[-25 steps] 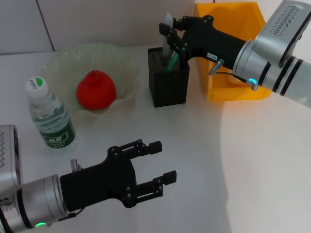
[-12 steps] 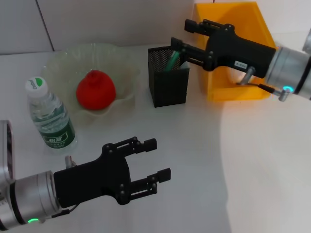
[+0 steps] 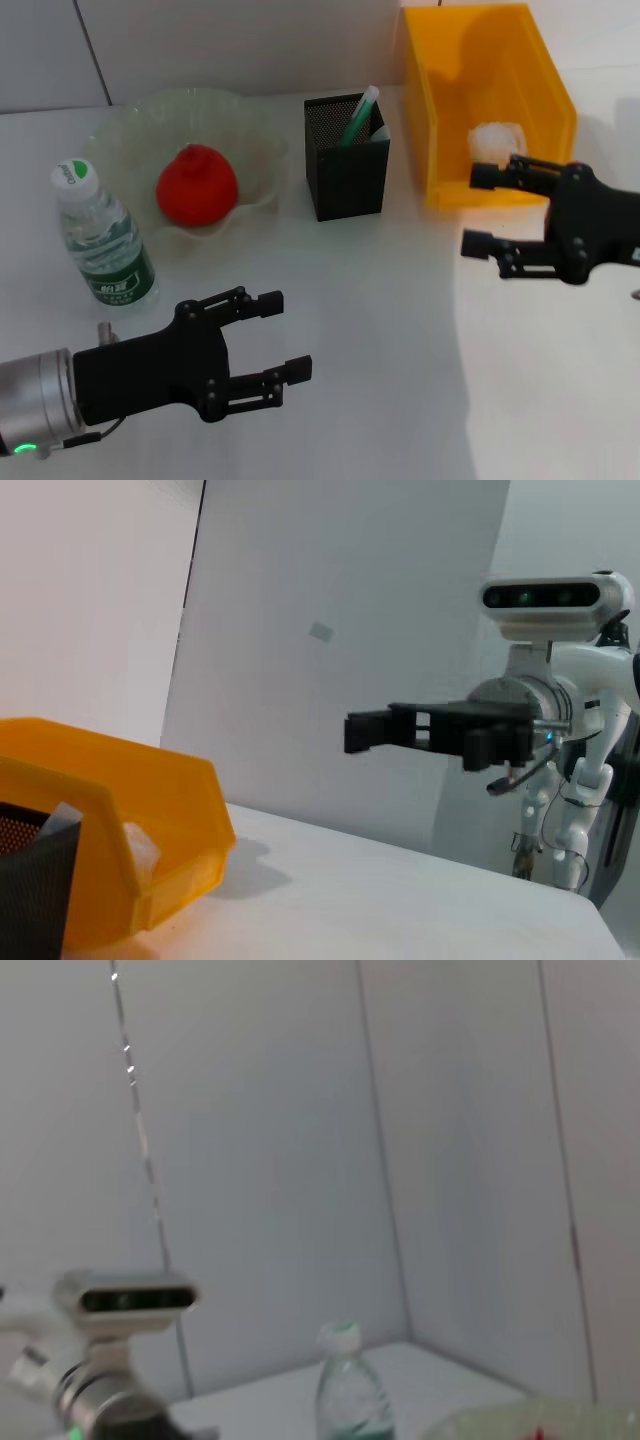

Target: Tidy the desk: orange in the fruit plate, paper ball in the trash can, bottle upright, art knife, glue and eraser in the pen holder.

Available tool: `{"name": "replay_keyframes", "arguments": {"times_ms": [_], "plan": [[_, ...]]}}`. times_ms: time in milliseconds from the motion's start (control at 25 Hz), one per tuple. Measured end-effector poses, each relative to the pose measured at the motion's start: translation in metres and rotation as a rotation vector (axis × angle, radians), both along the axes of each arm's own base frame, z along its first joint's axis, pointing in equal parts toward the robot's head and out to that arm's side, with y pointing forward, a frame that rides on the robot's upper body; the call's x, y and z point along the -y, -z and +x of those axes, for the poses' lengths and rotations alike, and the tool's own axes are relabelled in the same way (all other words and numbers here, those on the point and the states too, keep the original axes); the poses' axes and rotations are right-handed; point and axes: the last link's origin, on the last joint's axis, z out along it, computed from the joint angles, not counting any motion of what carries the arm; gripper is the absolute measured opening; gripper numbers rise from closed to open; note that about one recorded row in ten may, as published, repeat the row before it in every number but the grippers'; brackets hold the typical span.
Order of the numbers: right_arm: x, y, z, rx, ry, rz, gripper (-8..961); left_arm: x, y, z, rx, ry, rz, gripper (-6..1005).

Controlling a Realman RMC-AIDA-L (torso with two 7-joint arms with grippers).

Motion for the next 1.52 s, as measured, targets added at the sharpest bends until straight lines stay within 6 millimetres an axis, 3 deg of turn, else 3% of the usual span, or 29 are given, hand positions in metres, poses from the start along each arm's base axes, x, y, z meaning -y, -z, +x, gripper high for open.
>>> {"name": "replay_keyframes", "arguments": {"times_ms": [200, 440, 1520], "plan": [[0.022, 0.011, 0.02, 0.076, 0.03, -0.13, 829, 0.0, -0.002, -0.002, -0.01, 0.001, -0.001, 803], [0.032, 0.02, 0.022, 0.098, 0.02, -0.211, 830, 0.002, -0.007, -0.005, -0.025, 0.017, -0.035, 802], [0.029, 0.029, 0.02, 0.138, 0.009, -0.239, 827, 0.004, -0.008, -0.009, -0.044, -0.002, -0.075, 802]]}}
